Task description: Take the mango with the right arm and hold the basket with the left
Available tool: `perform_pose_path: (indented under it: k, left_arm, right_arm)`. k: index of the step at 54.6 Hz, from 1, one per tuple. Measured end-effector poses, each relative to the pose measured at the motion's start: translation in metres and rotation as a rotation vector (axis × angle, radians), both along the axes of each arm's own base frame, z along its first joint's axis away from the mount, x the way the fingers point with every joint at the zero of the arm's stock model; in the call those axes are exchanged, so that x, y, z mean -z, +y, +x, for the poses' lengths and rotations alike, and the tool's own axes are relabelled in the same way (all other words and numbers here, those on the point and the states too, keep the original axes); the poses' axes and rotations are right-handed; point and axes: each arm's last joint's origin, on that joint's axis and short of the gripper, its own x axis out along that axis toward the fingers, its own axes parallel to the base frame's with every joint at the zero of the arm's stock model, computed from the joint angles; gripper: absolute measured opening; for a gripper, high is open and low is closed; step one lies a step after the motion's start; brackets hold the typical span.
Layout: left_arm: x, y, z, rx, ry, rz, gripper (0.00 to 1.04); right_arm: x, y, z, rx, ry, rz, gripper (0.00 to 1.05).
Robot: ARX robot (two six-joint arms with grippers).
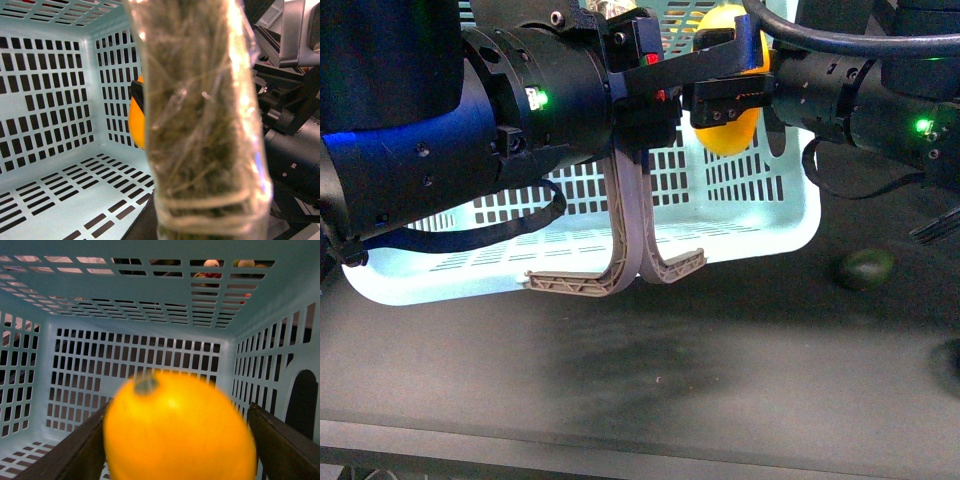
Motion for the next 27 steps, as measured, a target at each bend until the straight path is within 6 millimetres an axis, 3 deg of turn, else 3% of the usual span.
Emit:
perform_pose_path:
  k: [6, 16, 27]
  left_arm:
    - [0.0, 0.0, 0.0, 0.001, 0.0, 0.002, 0.05]
    - [0.001, 0.0, 0.0, 0.002, 0.01, -0.002, 0.05]
    - [0.001, 0.0, -0.001, 0.001, 0.01, -0.002, 0.05]
  right_arm:
    - [-0.003, -0.002, 0.0, 0.023, -0.016, 0.018, 0.98]
    - [-0.02, -0.014, -0.013, 0.059, -0.052, 0.059, 0.96]
    - [-0.045, -0.041, -0.042, 0.176, -0.102, 0.135, 0.96]
